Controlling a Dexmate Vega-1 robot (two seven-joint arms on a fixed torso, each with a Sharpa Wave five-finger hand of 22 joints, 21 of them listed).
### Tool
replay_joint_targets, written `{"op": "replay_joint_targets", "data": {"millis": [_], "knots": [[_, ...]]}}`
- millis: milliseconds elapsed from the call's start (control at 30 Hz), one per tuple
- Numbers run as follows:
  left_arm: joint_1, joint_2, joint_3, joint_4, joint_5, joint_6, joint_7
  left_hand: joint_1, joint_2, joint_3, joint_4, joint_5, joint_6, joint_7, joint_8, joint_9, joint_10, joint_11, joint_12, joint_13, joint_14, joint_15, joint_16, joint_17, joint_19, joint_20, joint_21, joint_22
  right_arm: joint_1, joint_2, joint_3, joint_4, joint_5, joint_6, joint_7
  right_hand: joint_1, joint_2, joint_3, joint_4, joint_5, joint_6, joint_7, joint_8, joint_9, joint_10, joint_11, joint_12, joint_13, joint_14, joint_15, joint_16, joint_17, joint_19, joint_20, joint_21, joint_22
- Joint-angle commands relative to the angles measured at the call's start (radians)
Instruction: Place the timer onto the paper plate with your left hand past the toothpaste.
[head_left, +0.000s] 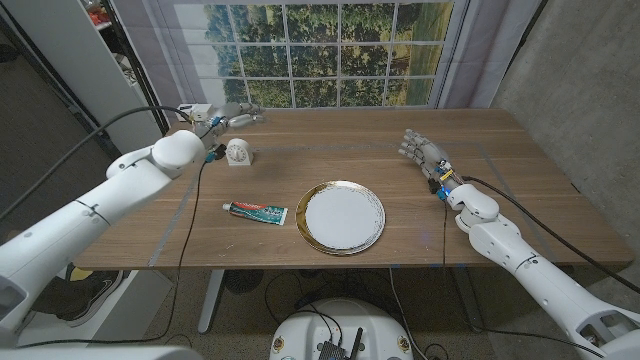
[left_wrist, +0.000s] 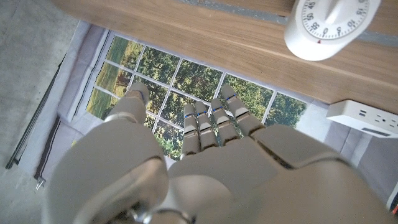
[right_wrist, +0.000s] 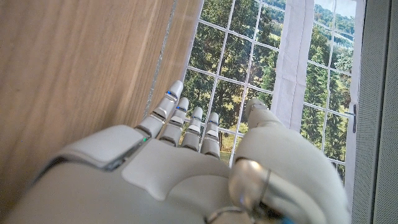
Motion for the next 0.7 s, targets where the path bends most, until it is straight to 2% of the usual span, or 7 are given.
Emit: {"op": "replay_joint_targets", "data": {"millis": [33, 300, 500, 600, 700], "knots": [[-0.143, 0.111, 0.115, -0.151, 0.249, 0.313, -0.155, 0.013, -0.020, -0.012, -0.002, 0.008, 0.023, -0.013, 0.011, 0.005, 0.007, -0.010, 0.008, 0.009, 0.010, -0.019, 0.008, 0.003, 0.003, -0.013, -0.005, 0.005, 0.001, -0.007, -0.010, -0.019, 0.008, -0.030, 0.008, -0.004, 0.009, -0.003, -0.002, 0.004, -0.001, 0.004, 0.010, 0.000, 0.006, 0.008, 0.004, -0.002, 0.014, -0.078, 0.004, -0.003, 0.011, -0.026, -0.005, 0.005], [-0.261, 0.134, 0.218, -0.185, 0.411, 0.418, -0.346, 0.033, -0.037, -0.034, 0.006, 0.013, 0.045, -0.033, 0.015, 0.004, 0.033, -0.022, 0.021, 0.022, 0.030, -0.032, 0.020, 0.005, 0.014, -0.014, -0.015, 0.006, -0.009, -0.011, -0.013, -0.032, 0.011, -0.040, 0.009, -0.010, 0.011, -0.003, -0.001, 0.004, -0.002, 0.004, 0.011, -0.003, 0.008, 0.014, 0.004, -0.007, 0.017, -0.075, 0.004, -0.010, 0.014, -0.025, -0.011, 0.005], [-0.319, 0.137, 0.272, -0.177, 0.530, 0.428, -0.459, 0.043, -0.044, -0.045, 0.009, 0.016, 0.048, -0.039, 0.013, 0.004, 0.036, -0.025, 0.023, 0.029, 0.034, -0.037, 0.024, 0.007, 0.023, -0.018, -0.018, 0.007, -0.012, -0.018, -0.019, -0.050, 0.017, -0.068, 0.008, -0.012, 0.013, -0.004, -0.002, 0.004, -0.003, 0.005, 0.011, -0.006, 0.010, 0.012, 0.005, -0.009, 0.018, -0.075, 0.004, -0.014, 0.017, -0.024, -0.015, 0.005], [-0.352, 0.128, 0.326, -0.172, 0.658, 0.445, -0.513, 0.047, -0.046, -0.051, 0.011, 0.018, 0.046, -0.045, 0.011, 0.004, 0.036, -0.027, 0.023, 0.032, 0.034, -0.038, 0.025, 0.008, 0.020, -0.015, -0.022, 0.007, -0.009, -0.014, -0.024, -0.049, 0.018, -0.075, 0.009, -0.012, 0.014, -0.005, -0.002, 0.004, -0.002, 0.006, 0.011, -0.007, 0.011, 0.013, 0.005, -0.010, 0.020, -0.075, 0.005, -0.016, 0.018, -0.024, -0.017, 0.005], [-0.371, 0.112, 0.346, -0.149, 0.734, 0.430, -0.555, 0.051, -0.047, -0.055, 0.012, 0.019, 0.044, -0.054, 0.009, 0.003, 0.036, -0.034, 0.024, 0.034, 0.036, -0.044, 0.027, 0.008, 0.017, -0.018, -0.026, 0.007, 0.001, -0.010, -0.032, -0.044, 0.019, -0.084, 0.017, -0.012, 0.015, -0.005, -0.003, 0.005, -0.002, 0.006, 0.012, -0.007, 0.011, 0.013, 0.005, -0.011, 0.021, -0.076, 0.006, -0.017, 0.019, -0.024, -0.018, 0.005]]}}
